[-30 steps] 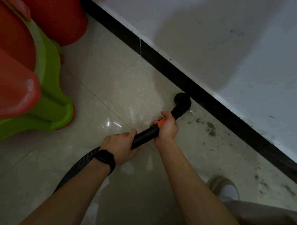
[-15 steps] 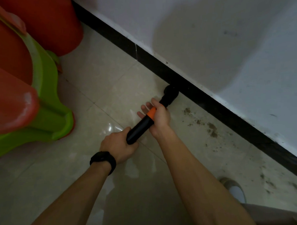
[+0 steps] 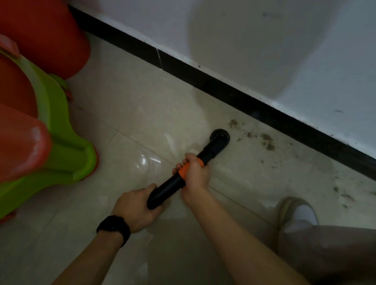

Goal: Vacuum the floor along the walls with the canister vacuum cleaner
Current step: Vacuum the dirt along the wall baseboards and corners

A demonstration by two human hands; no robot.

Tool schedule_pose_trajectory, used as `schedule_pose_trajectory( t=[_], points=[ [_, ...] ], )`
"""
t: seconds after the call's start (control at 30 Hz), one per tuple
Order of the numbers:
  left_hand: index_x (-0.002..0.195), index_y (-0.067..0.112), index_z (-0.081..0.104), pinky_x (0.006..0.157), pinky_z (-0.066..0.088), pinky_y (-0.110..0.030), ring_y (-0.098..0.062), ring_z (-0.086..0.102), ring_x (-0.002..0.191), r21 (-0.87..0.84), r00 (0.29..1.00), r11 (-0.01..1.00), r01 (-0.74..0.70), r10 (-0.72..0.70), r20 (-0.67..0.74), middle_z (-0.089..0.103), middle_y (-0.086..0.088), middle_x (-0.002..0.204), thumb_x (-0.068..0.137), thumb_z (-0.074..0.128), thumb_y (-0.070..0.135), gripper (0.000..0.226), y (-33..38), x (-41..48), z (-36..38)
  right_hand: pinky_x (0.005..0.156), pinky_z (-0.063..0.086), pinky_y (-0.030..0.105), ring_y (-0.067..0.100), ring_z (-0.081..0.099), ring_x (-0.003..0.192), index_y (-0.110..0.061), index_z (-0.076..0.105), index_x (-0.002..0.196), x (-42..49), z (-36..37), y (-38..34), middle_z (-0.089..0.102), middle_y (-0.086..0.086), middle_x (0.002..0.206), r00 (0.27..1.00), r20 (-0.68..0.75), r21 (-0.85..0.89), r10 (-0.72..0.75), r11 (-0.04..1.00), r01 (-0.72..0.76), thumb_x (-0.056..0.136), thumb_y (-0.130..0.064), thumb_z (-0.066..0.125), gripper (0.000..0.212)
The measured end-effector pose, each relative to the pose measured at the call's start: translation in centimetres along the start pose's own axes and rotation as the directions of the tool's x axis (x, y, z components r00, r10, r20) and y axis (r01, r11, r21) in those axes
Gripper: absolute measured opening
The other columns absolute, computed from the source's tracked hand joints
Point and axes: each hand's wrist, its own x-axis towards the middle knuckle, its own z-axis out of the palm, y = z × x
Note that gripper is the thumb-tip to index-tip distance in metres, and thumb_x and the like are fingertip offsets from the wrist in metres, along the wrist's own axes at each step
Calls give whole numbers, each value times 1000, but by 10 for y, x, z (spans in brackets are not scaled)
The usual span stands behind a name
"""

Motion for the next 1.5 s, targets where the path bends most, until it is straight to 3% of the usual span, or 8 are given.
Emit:
schedule_pose_trajectory(
  t=[0.1,0.23,0.37,0.5,0.7,0.83,1.1,1.5],
  points=[
    [84,35,37,60,43,-29,-17,61,71,80,997,994,-75,73,25,54,11,74,65,26,69,40,4,-8,9,48,48,29,17,49,44,-8,52,91,-7,-19,0,52,5,60,997,-78,58,7,998,-3,89,2,62,14],
    [98,34,39,66,48,-31,-21,65,80,151,986,975,-164,162,26,62,9,92,82,42,60,31,25,-9,23,46,44,27,17,45,40,-8,52,82,-8,-44,-12,50,4,55,987,-163,114,-8,993,27,84,2,60,12],
    [110,29,41,69,50,-31,-21,64,82,199,985,965,-172,174,4,63,8,100,90,49,54,33,45,-3,28,43,42,25,16,43,39,-8,51,86,-1,-55,-25,50,3,55,987,-162,136,-21,990,43,83,0,58,12],
    [106,29,41,63,41,-29,-22,64,81,176,992,979,-106,117,-55,63,8,98,90,52,53,32,43,-2,20,44,44,26,16,44,42,-10,51,90,2,-39,-28,49,2,58,998,-64,96,-4,995,10,83,0,59,14],
    [95,29,35,60,37,-31,-24,63,77,137,992,991,-2,19,-126,55,8,83,89,52,55,31,28,-4,5,46,44,26,15,45,42,-10,53,81,0,-6,-22,50,1,55,999,33,20,20,1000,-20,84,1,60,13],
    [95,29,35,60,36,-30,-24,63,77,172,994,985,-5,24,-109,52,10,83,90,51,54,30,31,-3,4,46,44,26,16,45,43,-9,54,81,3,-9,-22,50,2,58,1000,20,38,21,999,-21,82,1,60,12],
    [112,26,40,65,36,-30,-25,65,87,245,995,968,-48,68,-76,63,6,105,91,49,52,35,60,15,8,45,42,24,15,44,43,-10,52,79,14,-23,-48,51,2,58,999,-17,79,-28,996,29,82,1,58,13],
    [104,28,39,65,43,-30,-24,64,79,133,992,989,-68,82,-97,65,6,95,89,51,49,28,73,46,5,46,44,26,16,45,45,-8,54,85,38,-15,-72,52,3,60,997,4,28,-82,996,82,84,0,60,10]
  ],
)
